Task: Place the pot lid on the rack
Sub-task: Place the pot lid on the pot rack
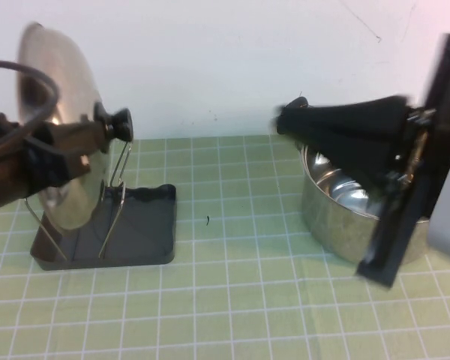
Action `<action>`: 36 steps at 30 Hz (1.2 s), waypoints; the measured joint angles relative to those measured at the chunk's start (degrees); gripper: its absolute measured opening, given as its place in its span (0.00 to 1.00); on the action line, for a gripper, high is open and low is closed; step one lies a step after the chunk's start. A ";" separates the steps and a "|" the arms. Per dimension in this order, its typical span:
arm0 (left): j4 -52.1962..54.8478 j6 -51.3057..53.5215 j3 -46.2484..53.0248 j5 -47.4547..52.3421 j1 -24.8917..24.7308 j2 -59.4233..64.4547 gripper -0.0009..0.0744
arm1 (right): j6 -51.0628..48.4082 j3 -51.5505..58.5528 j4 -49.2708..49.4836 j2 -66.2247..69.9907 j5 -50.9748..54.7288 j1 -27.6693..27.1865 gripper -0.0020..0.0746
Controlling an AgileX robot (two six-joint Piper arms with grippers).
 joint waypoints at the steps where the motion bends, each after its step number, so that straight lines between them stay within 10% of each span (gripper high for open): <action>1: 0.00 0.60 -0.14 0.00 0.00 1.55 0.16 | 1.94 0.13 -1.44 -0.90 3.36 0.00 0.03; 25: -0.75 24.97 -1.13 3.18 0.00 20.34 0.16 | 8.67 5.36 -10.31 -6.15 12.19 0.00 0.02; 36: -0.61 29.76 -2.81 3.73 0.00 20.65 0.59 | 8.67 5.45 -12.49 -6.15 12.07 0.00 0.02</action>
